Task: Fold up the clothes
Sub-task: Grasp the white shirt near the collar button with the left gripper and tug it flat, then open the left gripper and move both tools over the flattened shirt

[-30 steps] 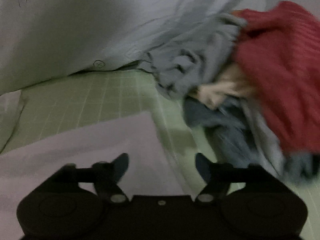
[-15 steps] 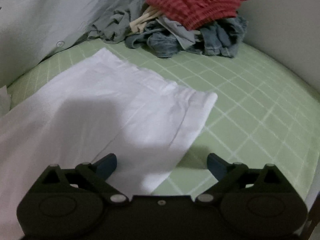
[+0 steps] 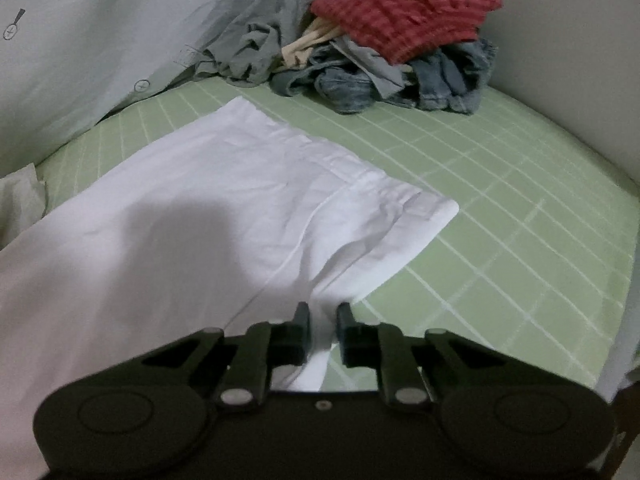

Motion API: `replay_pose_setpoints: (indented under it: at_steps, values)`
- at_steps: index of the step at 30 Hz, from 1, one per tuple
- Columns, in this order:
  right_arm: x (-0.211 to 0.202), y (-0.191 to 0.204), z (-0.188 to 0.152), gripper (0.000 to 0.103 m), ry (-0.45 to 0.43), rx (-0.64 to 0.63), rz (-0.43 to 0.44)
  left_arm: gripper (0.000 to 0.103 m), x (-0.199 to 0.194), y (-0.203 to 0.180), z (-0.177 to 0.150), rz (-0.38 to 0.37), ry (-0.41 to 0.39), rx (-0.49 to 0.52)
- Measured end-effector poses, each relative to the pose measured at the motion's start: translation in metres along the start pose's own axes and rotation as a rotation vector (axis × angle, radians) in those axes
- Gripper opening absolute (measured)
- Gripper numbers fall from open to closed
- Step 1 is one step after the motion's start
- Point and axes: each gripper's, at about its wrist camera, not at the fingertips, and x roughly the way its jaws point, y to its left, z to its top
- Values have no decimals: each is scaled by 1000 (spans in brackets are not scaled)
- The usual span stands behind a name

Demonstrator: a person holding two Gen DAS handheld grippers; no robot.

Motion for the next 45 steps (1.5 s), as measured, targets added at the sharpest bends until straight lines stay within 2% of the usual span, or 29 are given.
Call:
replay_pose_setpoints:
  at_steps: [4,9,14,17,18,20,22,23,25,26,28,30,33,39,45]
  values:
    - [-20,-6,-23,14,7,-19,-20,30,-2,16,3,19,-2,-4]
    - [-48,-23,-55,14,29,-5,-40,30,-2,43,9,22,20,-67]
    - [-65,-20,-74,15,38,-40,-64,31,-2,48,9,17,26,-34]
    - [-66,-15,-71,18,55,-77,-91,39,-12,43,12,19,32,16]
    - [-66,-12,-68,23,66,-95,-102,40,-18,43,14,14,26,28]
    - [-69,-10,-61,30,66,-113,-111,50,-30,43,17,14,12,37]
    - [-77,-9,-53,50,43,-106,-107,67,-48,45,23,21,-32,11]
    - [-82,-9,-47,54,29,-101,-105,71,-56,46,26,22,-58,-4]
    - [-88,-7,-35,73,8,-95,-94,83,-68,43,33,10,-90,-31]
    - [-91,-5,-29,80,-2,-93,-88,85,-72,39,35,-4,-102,-39]
    - [-92,2,-15,95,-25,-105,-36,93,-76,26,39,-44,-111,-37]
    - [-87,12,-2,101,-45,-134,17,95,-74,6,41,-76,-108,-27]
    - [-74,37,15,102,-56,-197,98,95,-65,-32,41,-92,-95,4]
    - [-44,104,43,103,-55,-272,280,95,-43,-105,31,-189,-22,131]
    - [1,170,63,103,-3,-312,374,95,-15,-156,33,-219,19,194]
